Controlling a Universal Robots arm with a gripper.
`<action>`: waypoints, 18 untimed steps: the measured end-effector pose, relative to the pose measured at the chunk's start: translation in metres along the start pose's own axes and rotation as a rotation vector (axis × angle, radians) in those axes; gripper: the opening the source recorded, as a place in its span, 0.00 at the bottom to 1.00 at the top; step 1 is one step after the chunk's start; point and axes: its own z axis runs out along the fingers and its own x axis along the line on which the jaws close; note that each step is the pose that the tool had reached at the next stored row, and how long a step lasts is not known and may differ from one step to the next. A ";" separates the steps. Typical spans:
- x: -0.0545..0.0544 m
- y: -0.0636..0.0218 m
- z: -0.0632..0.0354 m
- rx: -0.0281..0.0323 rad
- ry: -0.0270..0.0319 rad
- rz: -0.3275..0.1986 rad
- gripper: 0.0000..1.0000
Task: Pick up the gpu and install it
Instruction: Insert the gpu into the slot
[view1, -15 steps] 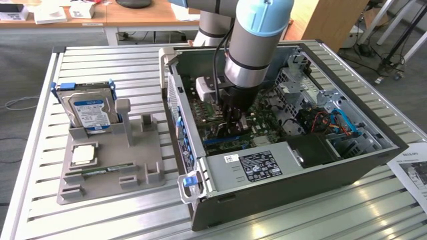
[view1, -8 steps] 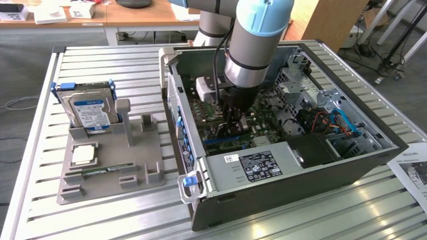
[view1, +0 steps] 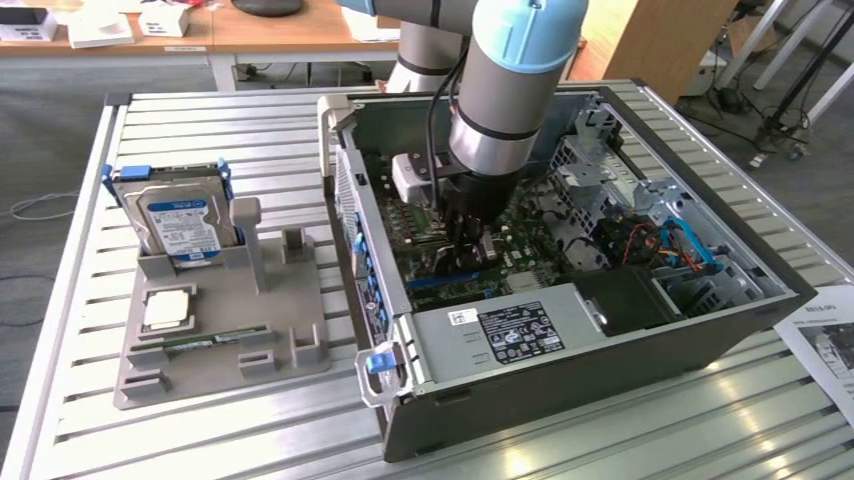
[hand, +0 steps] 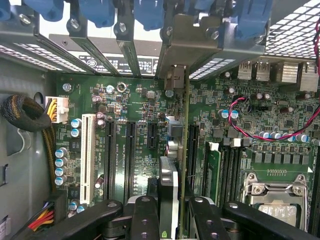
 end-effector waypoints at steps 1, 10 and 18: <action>0.000 0.0000 0.0000 -0.0001 0.0000 0.000 0.28; 0.000 -0.0001 0.0000 0.0000 0.0001 0.000 0.28; -0.001 -0.0001 0.0001 0.0000 0.0004 0.000 0.28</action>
